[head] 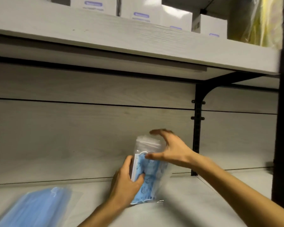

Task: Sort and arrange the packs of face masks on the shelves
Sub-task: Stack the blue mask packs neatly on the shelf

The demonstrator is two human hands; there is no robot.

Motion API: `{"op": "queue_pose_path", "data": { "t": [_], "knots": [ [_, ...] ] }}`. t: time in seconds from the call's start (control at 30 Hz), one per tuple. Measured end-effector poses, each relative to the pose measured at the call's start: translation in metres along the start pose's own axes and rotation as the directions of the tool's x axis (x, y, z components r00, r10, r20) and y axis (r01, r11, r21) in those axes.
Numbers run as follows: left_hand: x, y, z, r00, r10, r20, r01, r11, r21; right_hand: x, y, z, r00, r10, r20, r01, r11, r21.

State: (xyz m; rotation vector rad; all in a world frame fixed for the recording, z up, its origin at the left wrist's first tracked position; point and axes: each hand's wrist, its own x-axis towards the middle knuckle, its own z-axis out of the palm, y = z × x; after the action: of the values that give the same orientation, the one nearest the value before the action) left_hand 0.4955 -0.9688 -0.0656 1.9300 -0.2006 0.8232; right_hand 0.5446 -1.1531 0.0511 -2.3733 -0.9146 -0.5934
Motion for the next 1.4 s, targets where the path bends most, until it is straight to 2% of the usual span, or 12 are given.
{"op": "queue_pose_path", "data": {
  "t": [0.07, 0.13, 0.33, 0.47, 0.53, 0.67, 0.77, 0.97, 1.1, 1.23, 1.33, 1.4],
  "knots": [
    [-0.003, -0.006, -0.001, 1.000, 0.006, -0.017, -0.006, 1.000, -0.026, 0.004, -0.003, 0.000, 0.981, 0.028, 0.194, -0.021, 0.999, -0.041],
    [-0.001, -0.009, -0.004, 1.000, -0.022, -0.005, 0.022, 0.996, -0.089, 0.003, -0.001, 0.002, 0.967, 0.036, 0.251, -0.028, 0.999, -0.035],
    [0.006, -0.009, -0.017, 0.980, -0.175, -0.098, 0.151, 0.964, -0.217, -0.013, 0.022, 0.003, 0.985, 0.109, 0.136, -0.145, 0.945, 0.293],
    [0.012, -0.006, -0.025, 0.946, -0.314, -0.078, 0.252, 0.866, -0.431, -0.035, 0.026, 0.007, 0.971, 0.238, 0.028, -0.208, 0.777, 0.595],
    [0.010, -0.005, -0.028, 0.940, -0.341, 0.002, 0.297, 0.816, -0.497, -0.045, 0.029, 0.014, 0.951, 0.309, 0.006, -0.224, 0.674, 0.704],
    [0.005, -0.002, -0.025, 0.933, -0.314, 0.177, 0.359, 0.778, -0.515, -0.063, 0.034, 0.044, 0.918, 0.395, 0.036, -0.253, 0.513, 0.820],
    [0.001, -0.001, -0.022, 0.927, -0.330, 0.177, 0.374, 0.799, -0.471, -0.075, 0.039, 0.069, 0.905, 0.408, 0.123, -0.313, 0.441, 0.841],
    [0.003, -0.011, -0.021, 0.963, -0.270, 0.019, 0.257, 0.890, -0.377, -0.081, 0.059, 0.091, 0.902, 0.344, 0.261, -0.403, 0.457, 0.793],
    [0.001, -0.012, -0.020, 0.951, -0.301, 0.071, 0.305, 0.876, -0.374, -0.079, 0.071, 0.099, 0.906, 0.312, 0.285, -0.400, 0.421, 0.814],
    [-0.001, -0.013, -0.022, 0.936, -0.319, 0.148, 0.351, 0.861, -0.368, -0.081, 0.072, 0.097, 0.906, 0.381, 0.183, -0.379, 0.542, 0.750],
    [-0.002, -0.014, -0.021, 0.969, -0.234, 0.074, 0.245, 0.907, -0.342, -0.083, 0.063, 0.090, 0.909, 0.413, 0.054, -0.323, 0.617, 0.718],
    [-0.003, -0.014, -0.020, 0.977, -0.209, 0.040, 0.210, 0.919, -0.334, -0.082, 0.063, 0.088, 0.910, 0.412, 0.054, -0.318, 0.608, 0.727]
  ]
}}
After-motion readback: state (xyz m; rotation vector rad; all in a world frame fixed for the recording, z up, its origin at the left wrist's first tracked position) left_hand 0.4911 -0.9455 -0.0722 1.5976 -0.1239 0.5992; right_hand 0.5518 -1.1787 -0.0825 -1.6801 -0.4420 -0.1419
